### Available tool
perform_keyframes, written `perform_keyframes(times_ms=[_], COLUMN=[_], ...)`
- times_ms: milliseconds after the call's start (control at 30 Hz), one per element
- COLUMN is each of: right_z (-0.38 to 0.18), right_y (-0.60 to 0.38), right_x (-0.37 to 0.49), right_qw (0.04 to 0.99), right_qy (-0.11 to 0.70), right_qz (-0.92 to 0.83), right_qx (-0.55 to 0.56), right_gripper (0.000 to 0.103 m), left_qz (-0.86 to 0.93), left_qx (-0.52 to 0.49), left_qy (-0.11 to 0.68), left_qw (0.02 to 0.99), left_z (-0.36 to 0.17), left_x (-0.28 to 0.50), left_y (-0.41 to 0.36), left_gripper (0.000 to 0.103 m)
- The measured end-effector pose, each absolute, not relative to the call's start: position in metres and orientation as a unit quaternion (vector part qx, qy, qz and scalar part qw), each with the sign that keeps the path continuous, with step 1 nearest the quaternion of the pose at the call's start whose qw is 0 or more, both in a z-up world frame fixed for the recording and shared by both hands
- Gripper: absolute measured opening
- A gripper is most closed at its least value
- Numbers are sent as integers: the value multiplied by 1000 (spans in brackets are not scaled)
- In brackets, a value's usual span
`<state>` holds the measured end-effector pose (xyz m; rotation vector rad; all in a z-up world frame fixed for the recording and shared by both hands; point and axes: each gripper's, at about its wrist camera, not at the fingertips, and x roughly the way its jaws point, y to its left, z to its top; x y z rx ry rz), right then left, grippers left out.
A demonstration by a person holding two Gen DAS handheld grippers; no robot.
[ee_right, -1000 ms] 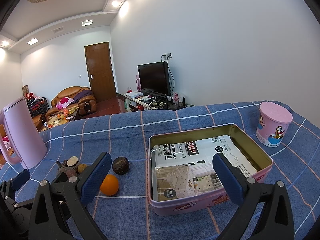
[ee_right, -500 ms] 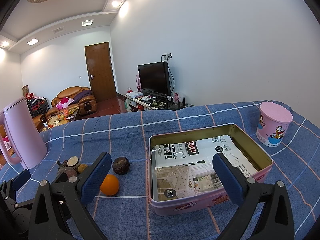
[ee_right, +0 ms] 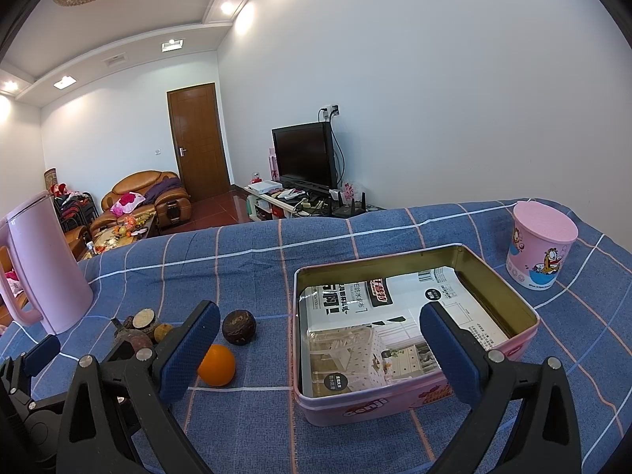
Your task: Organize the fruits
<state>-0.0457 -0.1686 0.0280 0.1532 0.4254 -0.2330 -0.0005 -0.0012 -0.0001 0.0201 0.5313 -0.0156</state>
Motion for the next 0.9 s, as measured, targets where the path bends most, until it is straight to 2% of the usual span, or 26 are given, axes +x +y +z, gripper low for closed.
perform_keyframes(times_ms=[533, 767, 867, 900], right_z=[27, 26, 24, 21], right_y=[-169, -160, -150, -144], right_x=[-46, -44, -40, -37], right_qw=[968, 972, 972, 970], right_qy=[210, 213, 224, 237], right_qz=[-109, -76, -48, -29], right_qx=[78, 71, 57, 52], right_gripper=[102, 102, 92, 83], left_qz=[-4, 90, 114, 109], left_qx=[20, -15, -45, -52], left_qy=[268, 274, 295, 304], left_qw=[963, 957, 948, 945], left_z=[0, 11, 7, 5], left_x=[3, 21, 27, 29], left_y=[2, 61, 87, 92], left_gripper=[103, 103, 103, 103])
